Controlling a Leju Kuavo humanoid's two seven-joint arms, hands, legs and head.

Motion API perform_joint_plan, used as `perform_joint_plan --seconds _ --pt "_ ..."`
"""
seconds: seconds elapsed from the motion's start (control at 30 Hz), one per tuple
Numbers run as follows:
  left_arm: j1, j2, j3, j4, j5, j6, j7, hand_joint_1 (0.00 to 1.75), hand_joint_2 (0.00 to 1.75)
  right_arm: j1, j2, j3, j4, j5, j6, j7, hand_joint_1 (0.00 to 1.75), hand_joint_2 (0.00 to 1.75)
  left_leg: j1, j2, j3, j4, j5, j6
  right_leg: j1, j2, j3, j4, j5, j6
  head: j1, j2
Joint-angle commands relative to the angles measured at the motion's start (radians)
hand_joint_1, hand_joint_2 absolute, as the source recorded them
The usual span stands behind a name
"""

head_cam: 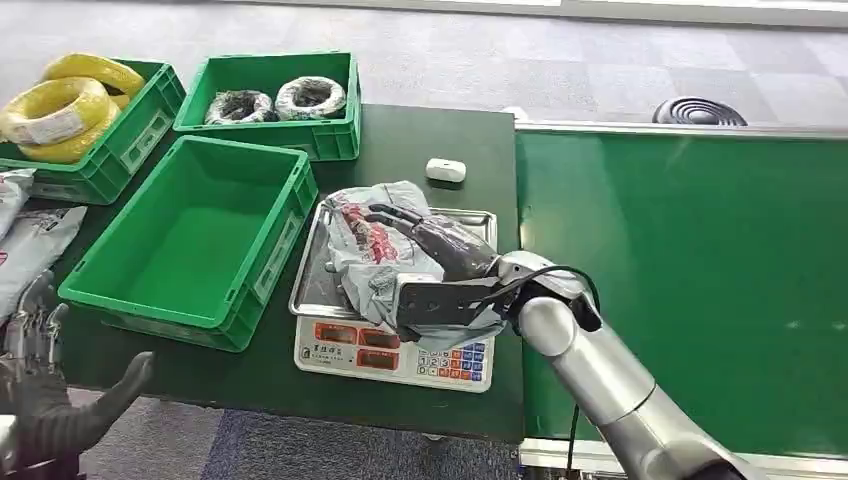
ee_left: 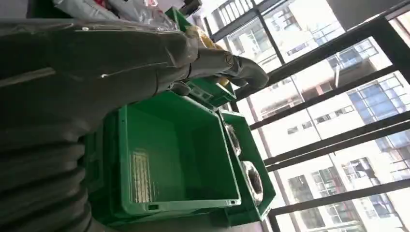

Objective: Moved the parcel from conveyor to table for the left to box.

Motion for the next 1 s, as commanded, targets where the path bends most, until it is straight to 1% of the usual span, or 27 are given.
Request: perform_joint_plan --seconds 0.03,0.1,0.13,0.17,0.23,0.27,0.3,0.37,0.5,0.53,0.6,0.67,0.7,0.77,0.8,0.83,0.9,0.93,1.0 --pt "-0.216 0.236 -0.408 0.236 -0.093 0.076 0.109 0.0 1.75 0.151 -0.157 -0.162 -0.096 0.007 0.0 0.014 0.0 1.75 -0.001 -0.008 0.0 -0.002 0.002 0.001 0.0 -0.009 0.004 -0.002 0.0 -0.001 -0.001 0.0" --pt "-0.275 0.229 -0.446 0.29 -0.105 0.079 0.15 0.0 1.75 0.206 -0.177 -0.213 -0.123 0.016 -0.001 0.007 0.0 1.75 0.0 -0.012 -0.001 -0.004 0.005 0.002 0.0 -0.014 0.006 -0.005 0.001 -0.002 0.0 0.0" --pt "-0.305 0.22 -0.464 0.313 -0.113 0.067 0.177 0.0 1.75 0.228 -0.194 -0.231 -0.134 0.013 -0.002 0.005 0.0 1.75 -0.001 -0.007 0.0 -0.001 0.002 0.001 0.0 -0.008 0.004 -0.002 0.0 -0.001 -0.001 0.0" --pt "-0.336 0.209 -0.487 0.338 -0.127 0.065 0.2 0.0 1.75 0.25 -0.216 -0.249 -0.143 0.013 -0.01 0.005 0.0 1.75 -0.001 -0.011 0.0 -0.003 0.004 0.002 0.0 -0.012 0.005 -0.005 0.001 -0.002 0.0 0.0" --pt "-0.389 0.211 -0.532 0.386 -0.162 0.047 0.25 0.0 1.75 0.277 -0.251 -0.279 -0.145 -0.007 -0.024 -0.009 0.0 1.75 -0.001 -0.009 0.0 0.0 0.002 0.001 -0.001 -0.009 0.004 -0.002 0.0 -0.001 -0.001 0.0" --pt "-0.392 0.209 -0.534 0.391 -0.163 0.048 0.252 0.0 1.75 0.279 -0.255 -0.281 -0.144 -0.01 -0.024 -0.013 0.0 1.75 -0.001 -0.011 0.0 -0.001 0.003 0.002 0.0 -0.012 0.005 -0.004 0.0 -0.001 0.0 0.0" --pt "-0.412 0.218 -0.557 0.416 -0.185 0.042 0.274 0.0 1.75 0.288 -0.262 -0.296 -0.146 -0.022 -0.033 -0.019 0.0 1.75 -0.001 -0.008 0.0 -0.001 0.002 0.001 -0.001 -0.009 0.004 -0.002 0.0 -0.001 0.0 0.0" --pt "-0.431 0.218 -0.581 0.442 -0.193 0.039 0.287 0.0 1.75 0.311 -0.273 -0.314 -0.158 -0.044 -0.045 -0.019 0.0 1.75 -0.001 -0.006 0.0 -0.002 0.002 0.001 -0.001 -0.007 0.004 -0.003 0.001 -0.002 0.0 0.0" --pt "-0.46 0.199 -0.637 0.488 -0.205 0.038 0.302 0.0 1.75 0.398 -0.284 -0.374 -0.232 -0.099 -0.101 -0.027 0.0 1.75 -0.001 -0.004 0.0 -0.001 0.001 0.001 -0.001 -0.006 0.003 -0.002 0.0 -0.001 -0.001 0.0" --pt "-0.471 0.194 -0.658 0.494 -0.205 0.038 0.303 0.0 1.75 0.42 -0.28 -0.393 -0.252 -0.109 -0.117 -0.028 0.0 1.75 -0.001 -0.004 0.0 -0.001 0.001 0.001 -0.001 -0.005 0.003 -0.002 0.0 -0.001 0.0 0.0" --pt "-0.475 0.186 -0.668 0.497 -0.214 0.042 0.31 0.0 1.75 0.429 -0.281 -0.394 -0.261 -0.11 -0.118 -0.028 0.0 1.75 -0.001 -0.006 0.001 -0.003 0.003 0.002 0.0 -0.008 0.004 -0.004 0.001 -0.003 -0.001 0.0" --pt "-0.475 0.186 -0.668 0.497 -0.214 0.042 0.31 0.0 1.75 0.429 -0.281 -0.394 -0.261 -0.11 -0.118 -0.028 0.0 1.75 -0.001 -0.002 -0.001 0.0 0.001 0.001 -0.001 -0.003 0.001 -0.001 0.001 -0.001 0.0 0.0" --pt "-0.479 0.192 -0.675 0.496 -0.216 0.041 0.311 0.0 1.75 0.428 -0.271 -0.4 -0.265 -0.113 -0.124 -0.026 0.0 1.75 -0.001 -0.002 0.001 -0.003 0.002 0.002 0.0 -0.004 0.003 -0.004 0.002 -0.003 -0.001 0.0" --pt "-0.514 0.179 -0.723 0.526 -0.234 0.042 0.309 0.0 1.75 0.454 -0.246 -0.429 -0.295 -0.122 -0.143 -0.03 0.0 1.75 -0.001 0.001 0.001 -0.004 0.002 0.002 -0.001 -0.002 0.002 -0.004 0.002 -0.003 -0.001 0.0" --pt "-0.528 0.172 -0.737 0.541 -0.253 0.051 0.313 0.0 1.75 0.463 -0.239 -0.437 -0.306 -0.123 -0.151 -0.032 0.0 1.75 -0.001 0.001 0.001 -0.005 0.003 0.002 0.0 -0.003 0.003 -0.005 0.003 -0.004 0.0 0.0" --pt "-0.556 0.158 -0.763 0.577 -0.283 0.068 0.325 0.0 1.75 0.484 -0.222 -0.457 -0.333 -0.136 -0.162 -0.045 0.0 1.75 -0.001 -0.002 -0.002 0.0 0.001 0.001 0.0 -0.004 0.001 -0.001 0.001 -0.002 -0.001 0.0" --pt "-0.614 0.129 -0.804 0.654 -0.329 0.131 0.351 0.0 1.75 0.528 -0.173 -0.499 -0.391 -0.167 -0.183 -0.077 0.0 1.75 -0.001 -0.005 -0.002 0.0 0.002 0.001 0.0 -0.007 0.001 -0.002 0.0 -0.001 -0.001 0.0" --pt "-0.627 0.121 -0.811 0.672 -0.33 0.137 0.354 0.0 1.75 0.537 -0.171 -0.497 -0.407 -0.167 -0.181 -0.077 0.0 1.75 0.0 -0.006 -0.001 -0.002 0.003 0.001 0.0 -0.008 0.002 -0.003 0.001 -0.002 -0.001 0.0" --pt "-0.635 0.12 -0.814 0.68 -0.332 0.145 0.358 0.0 1.75 0.541 -0.162 -0.502 -0.414 -0.171 -0.187 -0.078 0.0 1.75 -0.001 -0.004 -0.001 -0.002 0.002 0.001 0.0 -0.006 0.002 -0.003 0.001 -0.002 0.0 0.0"
